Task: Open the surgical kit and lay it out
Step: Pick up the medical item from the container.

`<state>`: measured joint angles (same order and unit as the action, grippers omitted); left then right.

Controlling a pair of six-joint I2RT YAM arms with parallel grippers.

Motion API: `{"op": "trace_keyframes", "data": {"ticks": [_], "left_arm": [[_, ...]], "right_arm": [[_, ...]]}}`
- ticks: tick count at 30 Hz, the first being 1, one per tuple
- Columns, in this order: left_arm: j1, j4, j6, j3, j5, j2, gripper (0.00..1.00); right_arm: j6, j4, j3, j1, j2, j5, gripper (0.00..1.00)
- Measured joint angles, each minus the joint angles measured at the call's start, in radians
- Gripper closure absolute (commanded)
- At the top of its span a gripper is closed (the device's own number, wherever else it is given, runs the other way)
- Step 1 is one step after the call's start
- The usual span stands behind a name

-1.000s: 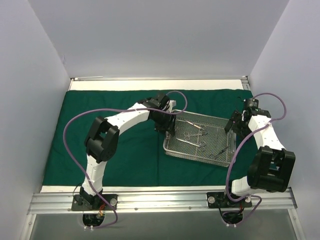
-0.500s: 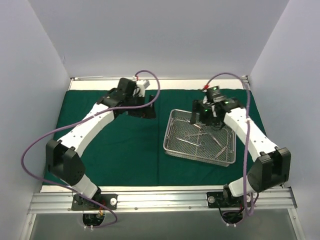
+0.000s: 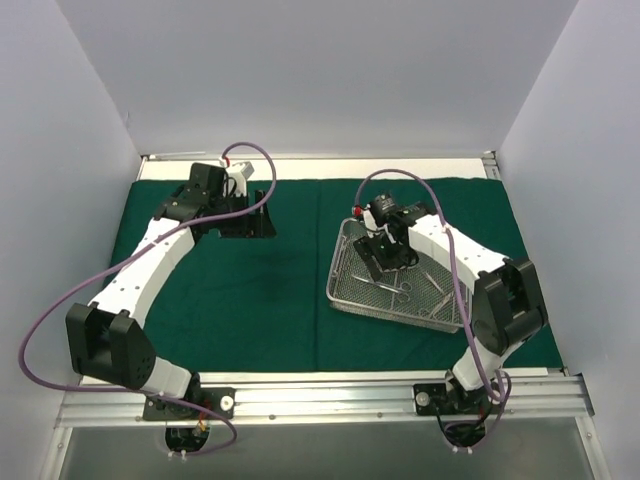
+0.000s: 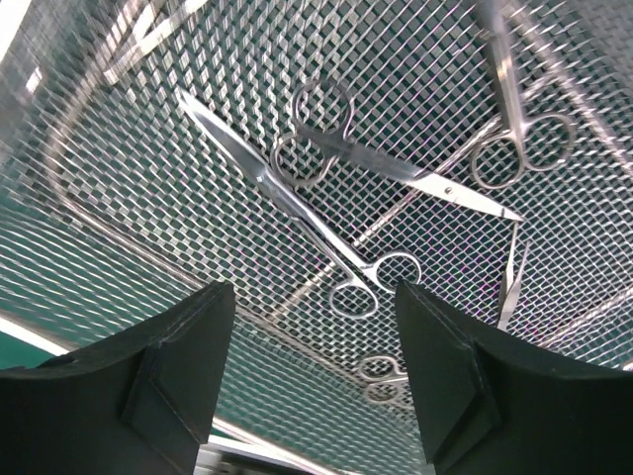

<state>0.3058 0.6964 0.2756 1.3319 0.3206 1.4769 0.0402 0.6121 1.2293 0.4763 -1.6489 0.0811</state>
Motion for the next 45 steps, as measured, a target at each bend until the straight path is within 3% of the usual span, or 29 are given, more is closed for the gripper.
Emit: {"op": "trace_keyframes", "data": {"ticks": [12,19,26,34,36,45], "left_arm": [[-0.046,-0.005,0.006,-0.047,0.040,-0.024,0.14],[-0.061,-0.005,0.009,-0.066,0.051,-0.040,0.14],[-0.081,-0.006,0.010,-0.100,0.058,-0.047,0.14],[-0.100,-0.011,0.015,-0.105,0.075,-0.048,0.14],[-0.101,-0.013,0.019,-0.105,0.080,-0.048,0.14],[-0.107,-0.013,0.027,-0.106,0.097,-0.048,0.11]], "right_arm": [[0.189,-0.046,-0.077,0.003,-0.083,-0.005,0.52],[0.217,-0.124,-0.102,0.003,-0.146,-0.001,0.52],[0.224,-0.128,-0.104,0.003,-0.152,0.036,0.70],[0.254,-0.132,-0.104,-0.015,-0.151,0.079,0.83],[0.266,-0.135,-0.104,-0.025,-0.151,0.093,0.94],[0.280,-0.129,-0.105,-0.038,-0.142,0.115,1.00]]}}
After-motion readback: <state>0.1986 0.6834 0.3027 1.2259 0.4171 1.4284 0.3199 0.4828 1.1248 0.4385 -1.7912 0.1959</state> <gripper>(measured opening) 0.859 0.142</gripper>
